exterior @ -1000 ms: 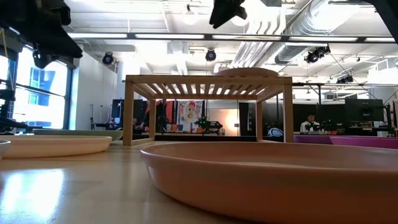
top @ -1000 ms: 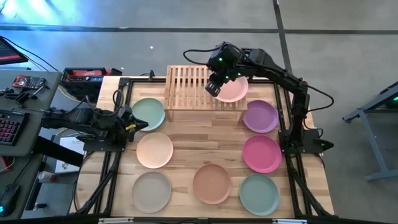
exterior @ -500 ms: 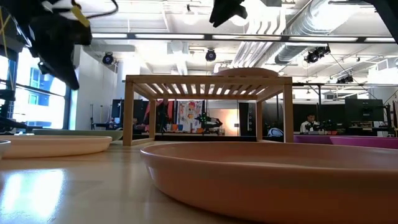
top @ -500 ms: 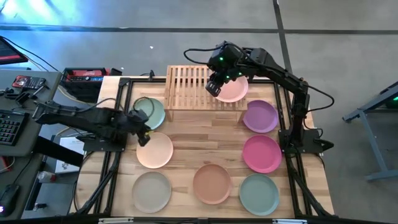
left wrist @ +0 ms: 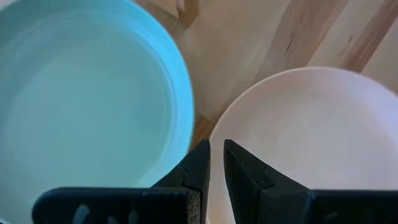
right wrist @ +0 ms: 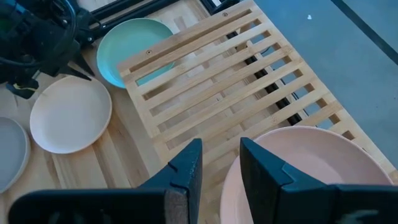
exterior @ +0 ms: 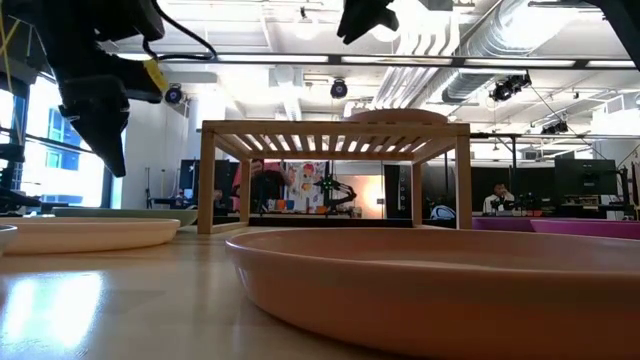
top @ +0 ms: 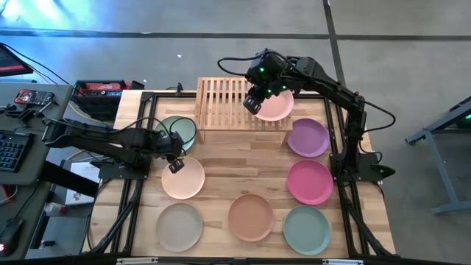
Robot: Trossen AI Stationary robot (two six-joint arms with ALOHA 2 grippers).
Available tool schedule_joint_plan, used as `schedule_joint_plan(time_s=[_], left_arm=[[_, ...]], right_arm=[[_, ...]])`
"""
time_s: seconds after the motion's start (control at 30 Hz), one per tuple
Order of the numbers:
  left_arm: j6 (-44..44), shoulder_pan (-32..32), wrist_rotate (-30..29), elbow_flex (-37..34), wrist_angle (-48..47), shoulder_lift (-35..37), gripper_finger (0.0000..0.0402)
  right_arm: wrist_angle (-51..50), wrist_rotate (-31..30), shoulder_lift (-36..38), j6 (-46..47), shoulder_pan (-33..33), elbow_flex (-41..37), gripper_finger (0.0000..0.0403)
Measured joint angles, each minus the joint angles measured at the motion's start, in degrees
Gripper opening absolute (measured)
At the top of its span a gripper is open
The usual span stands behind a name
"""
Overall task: Place and stack plates onto a shelf
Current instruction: Stack the light green plate on the light pink plate on the shelf
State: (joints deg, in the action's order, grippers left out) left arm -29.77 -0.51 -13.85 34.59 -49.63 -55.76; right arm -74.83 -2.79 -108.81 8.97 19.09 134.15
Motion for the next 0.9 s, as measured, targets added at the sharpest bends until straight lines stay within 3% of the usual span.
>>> schedule_joint_plan(time_s=[0.3, 0.6, 0.77, 0.9], left_arm=[[5.4, 0.2, -0.8, 0.0, 0.0, -0.3, 0.0035], [1.3, 0.9, 0.8, 0.0, 1.2, -7.1, 0.0035], [-2.8, 1.7, -2.6, 0.0, 3.8, -10.6, 0.0035], [-1.8, 1.8, -2.0, 0.0, 5.6, -12.2, 0.0035]], right_arm=[[0.0, 0.0, 0.0, 0.0, -0.1, 0.0, 0.0085], [0.0, 0.0, 0.0, 0.0, -0.1, 0.0, 0.0085], [0.0, 0.0, 0.0, 0.0, -0.2, 0.0, 0.0085], [0.0, 0.0, 0.0, 0.0, -0.6, 0.0, 0.0085]])
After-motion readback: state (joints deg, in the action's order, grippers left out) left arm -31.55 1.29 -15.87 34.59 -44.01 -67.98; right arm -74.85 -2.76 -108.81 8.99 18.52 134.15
